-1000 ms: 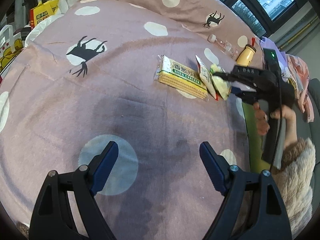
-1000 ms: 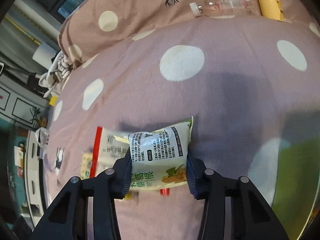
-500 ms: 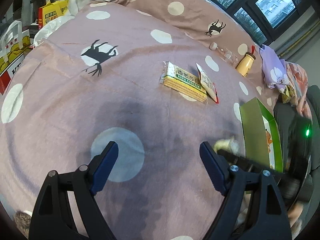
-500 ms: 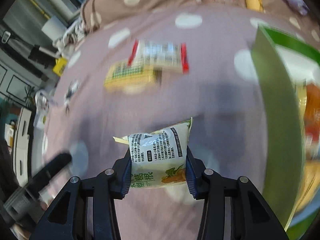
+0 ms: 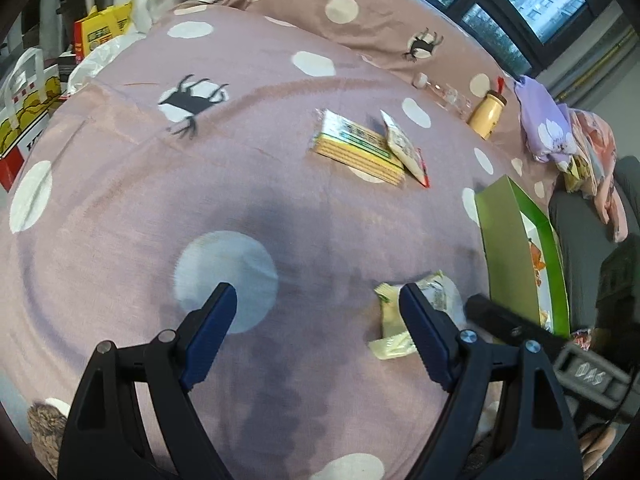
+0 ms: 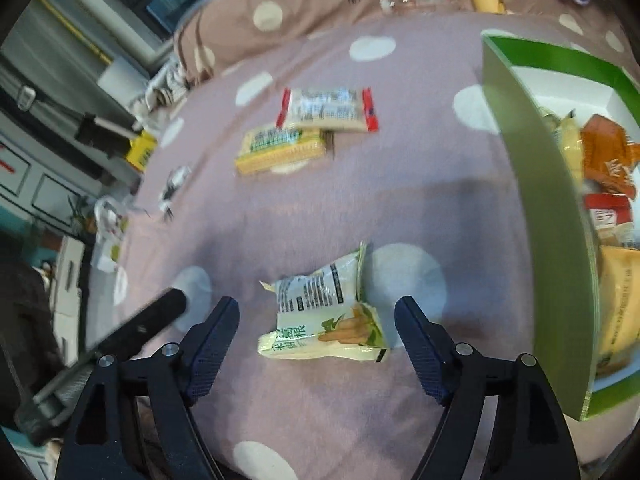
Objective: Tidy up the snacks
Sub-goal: 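Lift the green-white packet with the right gripper and carry it over the box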
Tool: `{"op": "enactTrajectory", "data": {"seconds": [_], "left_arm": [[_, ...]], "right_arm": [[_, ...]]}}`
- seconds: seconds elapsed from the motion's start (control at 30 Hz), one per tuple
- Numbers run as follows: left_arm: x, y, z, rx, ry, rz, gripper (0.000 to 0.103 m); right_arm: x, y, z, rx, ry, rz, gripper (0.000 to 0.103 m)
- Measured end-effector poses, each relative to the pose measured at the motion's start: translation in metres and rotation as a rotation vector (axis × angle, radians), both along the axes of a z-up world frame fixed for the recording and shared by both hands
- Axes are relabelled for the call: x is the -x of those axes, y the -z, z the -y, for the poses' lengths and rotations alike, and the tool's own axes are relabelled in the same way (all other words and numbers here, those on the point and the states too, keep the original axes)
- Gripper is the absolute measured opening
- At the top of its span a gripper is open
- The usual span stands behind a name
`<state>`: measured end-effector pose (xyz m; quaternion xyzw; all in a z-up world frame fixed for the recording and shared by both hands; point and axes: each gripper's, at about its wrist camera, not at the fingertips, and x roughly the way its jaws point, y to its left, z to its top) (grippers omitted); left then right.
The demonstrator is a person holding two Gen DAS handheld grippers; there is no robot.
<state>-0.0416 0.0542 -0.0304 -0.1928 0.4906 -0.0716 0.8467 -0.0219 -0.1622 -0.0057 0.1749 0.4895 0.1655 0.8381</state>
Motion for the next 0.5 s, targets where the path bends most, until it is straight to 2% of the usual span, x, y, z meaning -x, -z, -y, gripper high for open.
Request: {"op": "enactTrajectory", "data": {"seconds": [0.13, 0.3, 0.4, 0.5], "left_arm": [[-0.001, 0.002, 0.022, -0.004, 0.051, 0.000, 0.082], [-0.006, 0.012, 0.045, 0.013, 0.103, -0.025, 0.082], [-0.010, 0.018, 0.054, 0.018, 0.122, -0.040, 0.079], [-0.015, 0.026, 0.061, 0.024, 0.137, -0.054, 0.070]], "right_arm": [[0.002, -0.005, 0.013, -0.074, 0.020, 0.021, 0.080], [-0.003, 0.000, 0.015, -0.114, -0.006, 0.022, 0.080], [-0.009, 0.008, 0.013, -0.121, -0.029, 0.007, 0.080], [-0.020, 0.019, 0.007, -0.107, -0.038, -0.023, 0.080]]}}
